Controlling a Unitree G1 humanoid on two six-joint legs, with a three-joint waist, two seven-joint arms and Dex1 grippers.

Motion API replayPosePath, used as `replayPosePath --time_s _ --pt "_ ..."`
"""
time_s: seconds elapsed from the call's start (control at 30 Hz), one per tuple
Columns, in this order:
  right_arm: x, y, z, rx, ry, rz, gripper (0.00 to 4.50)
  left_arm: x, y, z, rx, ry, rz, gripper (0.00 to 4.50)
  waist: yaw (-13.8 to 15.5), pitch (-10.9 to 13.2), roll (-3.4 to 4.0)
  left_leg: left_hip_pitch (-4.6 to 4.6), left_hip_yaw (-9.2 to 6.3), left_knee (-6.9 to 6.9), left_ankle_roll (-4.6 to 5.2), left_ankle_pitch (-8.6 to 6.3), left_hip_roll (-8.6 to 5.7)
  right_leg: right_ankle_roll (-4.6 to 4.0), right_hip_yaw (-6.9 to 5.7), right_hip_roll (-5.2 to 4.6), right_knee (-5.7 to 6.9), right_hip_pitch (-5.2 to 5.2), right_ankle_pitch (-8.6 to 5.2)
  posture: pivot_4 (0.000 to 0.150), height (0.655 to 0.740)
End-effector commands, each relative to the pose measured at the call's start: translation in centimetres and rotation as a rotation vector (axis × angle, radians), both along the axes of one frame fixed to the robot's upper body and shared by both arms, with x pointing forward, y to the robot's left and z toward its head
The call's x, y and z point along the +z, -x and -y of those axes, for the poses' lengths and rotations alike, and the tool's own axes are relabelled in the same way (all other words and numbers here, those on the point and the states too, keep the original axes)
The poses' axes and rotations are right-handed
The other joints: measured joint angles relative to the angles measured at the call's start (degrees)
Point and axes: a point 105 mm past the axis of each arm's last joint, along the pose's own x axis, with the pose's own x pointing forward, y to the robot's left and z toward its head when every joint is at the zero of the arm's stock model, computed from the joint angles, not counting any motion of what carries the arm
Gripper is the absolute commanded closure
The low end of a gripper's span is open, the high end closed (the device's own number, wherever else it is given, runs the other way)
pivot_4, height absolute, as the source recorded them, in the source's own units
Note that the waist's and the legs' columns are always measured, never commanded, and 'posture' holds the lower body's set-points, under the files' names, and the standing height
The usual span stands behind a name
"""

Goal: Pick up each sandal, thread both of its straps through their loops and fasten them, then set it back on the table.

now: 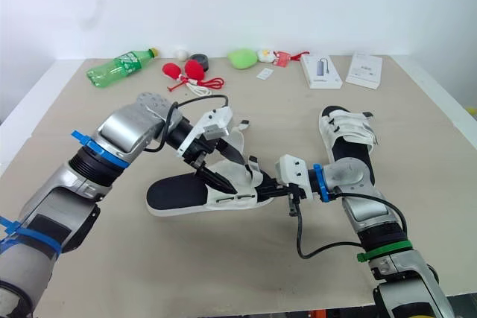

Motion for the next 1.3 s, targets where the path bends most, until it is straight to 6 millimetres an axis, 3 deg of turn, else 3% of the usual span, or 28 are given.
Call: replayPosePath --time_s 0.03,0.53,0.73,0.93,1.3 --pt "-0.5 0.1 0.4 -0.009 0.034 -0.007 4.50 0.5 0.4 0.6 -0.035 -0.002 0.020 0.02 0.0 0.0 0.00 0.00 0.00 0.00 0.00 0.00 0.00 0.00 0.00 0.00 0.00 0.00 0.00 0.150 0.7400" --pt "-0.5 0.2 0.6 -0.022 0.031 -0.009 4.50 -0.4 0.5 1.2 -0.077 -0.049 0.015 0.02 0.0 0.0 0.00 0.00 -0.01 0.00 0.00 0.00 -0.01 0.00 -0.01 -0.01 0.00 0.01 -0.01 0.150 0.7400" --pt "-0.5 0.2 0.6 -0.022 0.031 -0.009 4.50 -0.3 1.2 1.4 -0.119 -0.050 0.006 0.02 0.0 0.0 0.00 0.00 -0.02 0.00 0.00 0.00 -0.01 0.00 -0.01 0.00 0.00 0.01 -0.01 0.150 0.7400" --pt "-0.5 0.1 0.5 -0.021 0.032 -0.009 4.50 -1.5 2.4 2.2 -0.146 -0.081 -0.051 0.02 0.0 0.0 0.00 0.00 -0.01 0.00 0.00 0.00 -0.01 -0.03 -0.01 -0.01 -0.01 0.01 -0.03 0.150 0.7400" --pt "-0.6 0.2 0.7 -0.023 0.037 -0.010 4.50 -2.4 1.8 3.2 -0.053 -0.078 -0.081 0.02 0.0 0.0 0.00 0.00 -0.04 0.00 0.00 0.00 -0.01 -0.01 -0.01 -0.01 -0.01 0.02 -0.02 0.150 0.7400"
